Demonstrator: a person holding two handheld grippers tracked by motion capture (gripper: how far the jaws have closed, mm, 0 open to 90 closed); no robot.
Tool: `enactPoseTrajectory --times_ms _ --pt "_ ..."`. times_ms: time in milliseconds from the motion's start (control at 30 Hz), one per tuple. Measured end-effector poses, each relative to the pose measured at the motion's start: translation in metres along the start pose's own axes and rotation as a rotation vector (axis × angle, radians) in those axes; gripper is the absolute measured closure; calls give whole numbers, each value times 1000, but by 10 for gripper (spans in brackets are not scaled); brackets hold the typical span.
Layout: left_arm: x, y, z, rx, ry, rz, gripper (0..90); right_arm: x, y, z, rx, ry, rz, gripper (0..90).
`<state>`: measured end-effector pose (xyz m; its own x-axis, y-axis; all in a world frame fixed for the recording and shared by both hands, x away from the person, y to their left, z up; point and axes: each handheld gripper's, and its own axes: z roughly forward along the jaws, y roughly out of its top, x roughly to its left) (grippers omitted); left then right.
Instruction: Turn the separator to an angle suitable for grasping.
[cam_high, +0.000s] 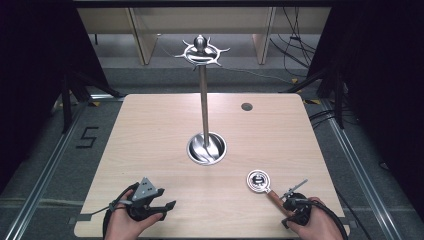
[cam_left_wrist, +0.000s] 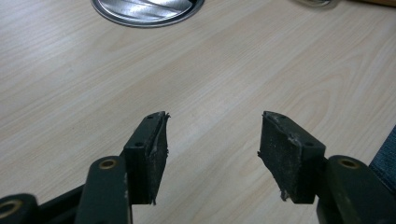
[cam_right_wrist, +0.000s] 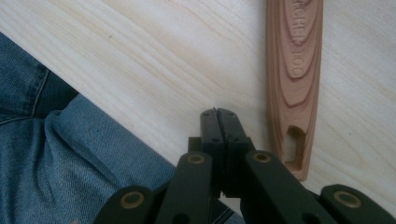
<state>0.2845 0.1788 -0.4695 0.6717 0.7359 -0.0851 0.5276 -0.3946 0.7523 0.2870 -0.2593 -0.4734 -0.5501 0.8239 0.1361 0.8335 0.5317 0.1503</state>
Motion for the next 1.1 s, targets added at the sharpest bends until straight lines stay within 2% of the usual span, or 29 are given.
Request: enactPoseTrajectory --times_ms 33,67,100,133,167,200,267,333,367,400,433,500,533,567,633,700,733,767,800,833,867,900,933,1000,1067,1100 --pt "1 1 -1 0 -3 21 410 -2 0 0 -5 -1 -6 900" --pt "1 1 -1 0 -3 21 411 -2 0 0 -5 -1 -6 900" --pt "2 0 0 2 1 17 411 -2 0 -1 16 -8 17 900" --pt "2 0 0 6 -4 6 410 -5 0 -1 19 11 38 900" --pt "4 1 -1 25 -7 33 410 -8 0 -1 14 -21 24 900" --pt "3 1 -1 25 -3 28 410 -9 0 -2 13 -23 41 900" --pt "2 0 1 10 5 7 410 -13 1 -2 4 -32 32 900" --pt "2 0 0 17 -3 16 410 -14 2 -2 -5 -17 50 900" --pt "3 0 -1 30 -4 31 410 -16 3 -2 7 -33 40 900" --pt "3 0 -1 24 -7 29 410 -16 3 -1 -3 -33 55 900" --pt "3 0 -1 24 -7 29 410 -18 4 -2 8 -39 47 900" --pt "1 0 0 -1 -1 -1 410 -18 5 -2 6 -61 57 900" --pt "1 0 0 -4 -2 10 410 -20 7 -3 13 -59 56 900" --pt "1 0 0 -4 -2 10 410 -21 7 -2 -8 -75 71 900" --pt "2 0 0 -4 -4 13 410 -26 10 -3 -5 -95 90 900" --pt "3 0 -1 14 -5 32 410 -32 14 -6 4 -111 120 900" --pt "3 0 -1 18 -6 37 410 -36 16 -7 -1 -122 119 900" --pt "3 1 -1 19 -7 37 410 -38 20 -9 5 -129 151 900" --pt "3 1 -1 19 -7 37 410 -38 20 -9 5 -129 151 900" --pt "1 0 1 -3 -6 11 410 -42 22 -10 4 -126 176 900" --pt "1 0 1 -4 -7 8 410 -47 26 -12 14 -139 164 900" --pt "3 0 -1 20 -9 36 410 -55 34 -13 10 -148 184 900" --pt "2 0 0 9 -9 21 410 -58 38 -14 1 -156 208 900" --pt "2 0 0 12 -11 13 410 -62 46 -15 -19 -178 225 900" --pt "2 0 0 11 -10 12 410 -65 51 -15 -23 -177 224 900" --pt "3 0 0 21 -9 17 410 -73 60 -14 -24 -175 199 900"
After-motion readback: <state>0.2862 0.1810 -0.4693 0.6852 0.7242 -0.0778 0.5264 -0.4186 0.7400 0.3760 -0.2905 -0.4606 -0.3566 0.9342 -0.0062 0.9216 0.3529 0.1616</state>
